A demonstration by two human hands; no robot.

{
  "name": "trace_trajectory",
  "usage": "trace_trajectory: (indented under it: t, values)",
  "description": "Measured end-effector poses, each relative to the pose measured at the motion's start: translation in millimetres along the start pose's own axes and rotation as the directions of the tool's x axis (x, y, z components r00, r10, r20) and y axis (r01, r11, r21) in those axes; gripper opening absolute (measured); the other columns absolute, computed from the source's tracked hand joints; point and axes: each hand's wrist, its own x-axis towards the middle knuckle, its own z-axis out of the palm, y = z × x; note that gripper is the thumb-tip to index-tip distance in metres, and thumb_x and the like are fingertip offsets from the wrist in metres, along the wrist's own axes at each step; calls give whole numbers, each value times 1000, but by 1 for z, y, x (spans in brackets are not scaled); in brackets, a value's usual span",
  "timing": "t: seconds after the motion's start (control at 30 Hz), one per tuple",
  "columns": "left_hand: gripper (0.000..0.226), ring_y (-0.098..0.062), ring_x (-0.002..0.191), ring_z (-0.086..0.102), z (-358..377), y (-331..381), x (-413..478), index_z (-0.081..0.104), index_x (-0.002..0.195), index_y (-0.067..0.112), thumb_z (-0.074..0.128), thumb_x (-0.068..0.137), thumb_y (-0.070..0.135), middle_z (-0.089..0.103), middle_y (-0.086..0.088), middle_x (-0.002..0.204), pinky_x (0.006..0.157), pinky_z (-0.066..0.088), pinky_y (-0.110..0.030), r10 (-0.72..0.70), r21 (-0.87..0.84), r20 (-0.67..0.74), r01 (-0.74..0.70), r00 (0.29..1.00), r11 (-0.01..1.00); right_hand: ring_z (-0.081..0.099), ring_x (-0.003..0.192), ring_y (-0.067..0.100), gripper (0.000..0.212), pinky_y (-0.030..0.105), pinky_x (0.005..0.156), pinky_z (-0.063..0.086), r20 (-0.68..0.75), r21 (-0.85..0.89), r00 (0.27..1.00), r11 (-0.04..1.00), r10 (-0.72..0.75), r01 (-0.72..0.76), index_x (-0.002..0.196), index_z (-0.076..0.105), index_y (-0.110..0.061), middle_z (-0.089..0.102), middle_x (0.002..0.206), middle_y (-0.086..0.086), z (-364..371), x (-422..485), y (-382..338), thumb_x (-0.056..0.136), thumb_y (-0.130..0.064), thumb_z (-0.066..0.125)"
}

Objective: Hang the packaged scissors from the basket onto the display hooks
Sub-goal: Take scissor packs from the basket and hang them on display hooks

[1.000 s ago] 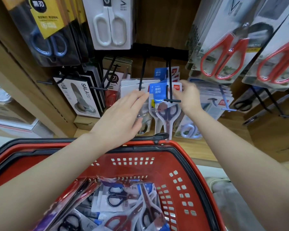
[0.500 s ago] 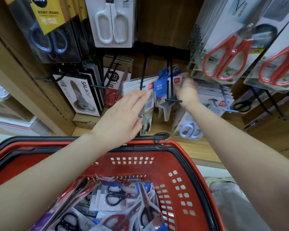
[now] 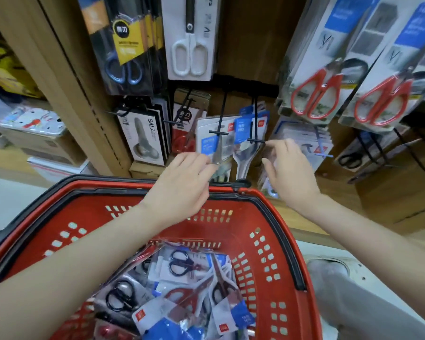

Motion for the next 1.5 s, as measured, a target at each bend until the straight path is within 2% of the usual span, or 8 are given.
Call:
trace_trajectory:
  t: [0.27, 0.5, 0.73, 0.9, 1.03, 1.13, 1.3, 1.5]
  values:
    - [25, -17, 72, 53, 30, 5, -135, 62, 89, 16, 41, 80, 25, 56, 2, 83, 71, 31, -27, -67, -92, 320, 101, 945, 991, 58, 95, 23, 18, 23, 82, 37, 191, 197, 963, 968, -191, 154, 108, 56, -9, 56, 100, 5, 20, -97, -60, 90, -12, 57]
    - [36, -21, 119, 47, 91, 14, -202, 49, 129, 14, 45, 97, 31, 50, -4, 127, 98, 35, -28, -145, -211, 792, 489, 593, 847, 45, 123, 22, 42, 28, 100, 36, 729, 172, 682, 948, 61, -269, 136, 36, -11, 41, 133, 6, 121, -154, -82, 98, -25, 48]
    - [55, -30, 135, 36, 126, 37, -213, 30, 144, 8, 45, 99, 36, 29, -12, 151, 106, 36, -38, -110, -137, 952, 721, 284, 680, 54, 111, 26, 50, 29, 91, 43, 880, -39, 371, 821, 298, -569, 129, 40, -3, 53, 121, 12, 170, -193, -60, 90, -25, 61]
    - [51, -25, 129, 40, 139, 46, -222, 42, 134, 8, 61, 90, 24, 44, -9, 130, 95, 40, -25, -168, -162, 941, 829, 293, 534, 54, 105, 23, 45, 25, 87, 43, 891, -93, 325, 829, 317, -552, 125, 43, -4, 50, 114, 8, 176, -196, -59, 88, -24, 59]
    - [19, -7, 75, 56, 134, 46, -212, 57, 84, 19, 72, 81, 9, 53, 5, 79, 51, 39, -9, -177, -194, 946, 910, 273, 367, 54, 107, 23, 53, 33, 95, 47, 853, -152, 333, 802, 401, -577, 121, 50, -7, 54, 122, 8, 176, -187, -60, 79, -31, 74]
    - [41, -1, 44, 40, 125, 43, -200, 44, 53, 23, 75, 79, 13, 42, 9, 54, 42, 30, -13, -225, -208, 930, 921, 290, 329, 58, 93, 19, 37, 26, 77, 46, 881, -182, 232, 747, 412, -639, 112, 55, -3, 58, 106, 5, 171, -174, -64, 87, -28, 67]
    - [38, -1, 52, 47, 90, 33, -179, 52, 52, 25, 72, 78, 8, 49, 18, 56, 50, 31, -12, -431, -335, 788, 894, 439, 298, 56, 115, 25, 42, 28, 85, 46, 912, -154, 178, 711, 370, -686, 120, 48, -6, 55, 122, 11, 152, -158, -65, 88, -26, 67]
    - [15, -2, 37, 42, 38, 21, -160, 67, 68, 11, 70, 82, 13, 57, 1, 52, 37, 30, -14, -575, -464, 605, 831, 550, 307, 58, 68, 7, 4, 15, 58, 45, 935, 197, 323, 540, 148, -818, 84, 64, -11, 62, 77, -1, 96, -155, -74, 86, -11, 67]
